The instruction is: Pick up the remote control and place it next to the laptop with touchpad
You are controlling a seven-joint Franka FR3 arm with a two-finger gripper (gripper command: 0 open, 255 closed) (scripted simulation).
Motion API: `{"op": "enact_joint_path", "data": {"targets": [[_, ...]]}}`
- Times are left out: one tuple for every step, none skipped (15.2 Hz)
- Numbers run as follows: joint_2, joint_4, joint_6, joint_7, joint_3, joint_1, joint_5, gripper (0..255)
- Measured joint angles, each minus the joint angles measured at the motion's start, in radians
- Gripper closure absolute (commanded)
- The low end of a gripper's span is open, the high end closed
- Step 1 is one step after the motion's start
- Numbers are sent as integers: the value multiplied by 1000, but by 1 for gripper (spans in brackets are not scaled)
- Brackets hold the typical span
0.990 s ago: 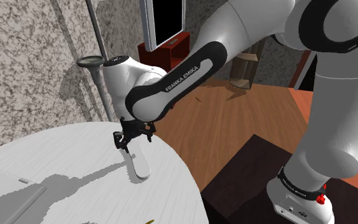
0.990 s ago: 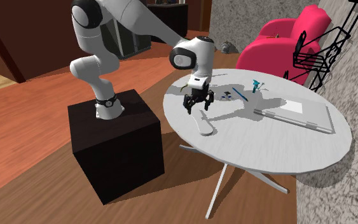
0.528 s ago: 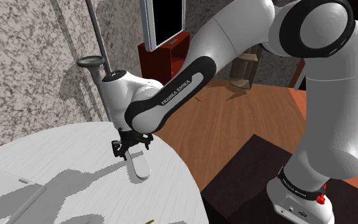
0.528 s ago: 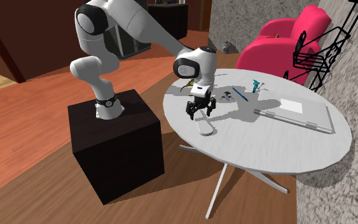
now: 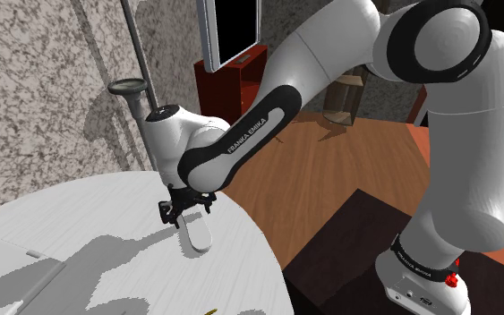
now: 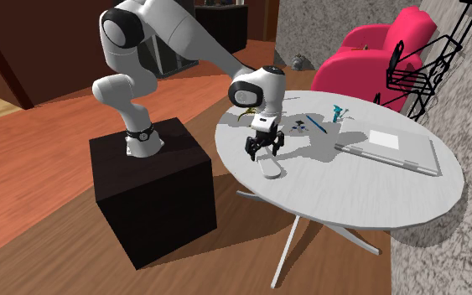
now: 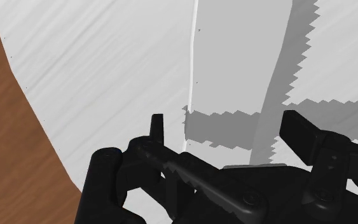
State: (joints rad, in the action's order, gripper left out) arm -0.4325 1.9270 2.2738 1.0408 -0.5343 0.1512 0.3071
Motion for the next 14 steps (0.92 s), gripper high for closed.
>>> {"op": "enact_joint_path", "data": {"targets": [[0, 0, 0, 0, 0, 0, 0, 255], [0, 0, 0, 0, 0, 0, 0, 255], [0, 0, 0, 0, 0, 0, 0, 255], [0, 0, 0, 0, 0, 0, 0, 255], [0, 0, 0, 0, 0, 0, 0, 255], [0, 0, 0, 0, 0, 0, 0, 255], [0, 0, 0, 0, 0, 0, 0, 255], [0, 0, 0, 0, 0, 0, 0, 255], [0, 0, 0, 0, 0, 0, 0, 255], [0, 0, 0, 0, 0, 0, 0, 255], [0, 0, 0, 0, 0, 0, 0, 255], [4, -1, -5, -1, -2, -1, -3, 255], [10, -3, -12, -5, -4, -3, -8, 255], [18, -7, -22, -9, -8, -6, -13, 255]]}}
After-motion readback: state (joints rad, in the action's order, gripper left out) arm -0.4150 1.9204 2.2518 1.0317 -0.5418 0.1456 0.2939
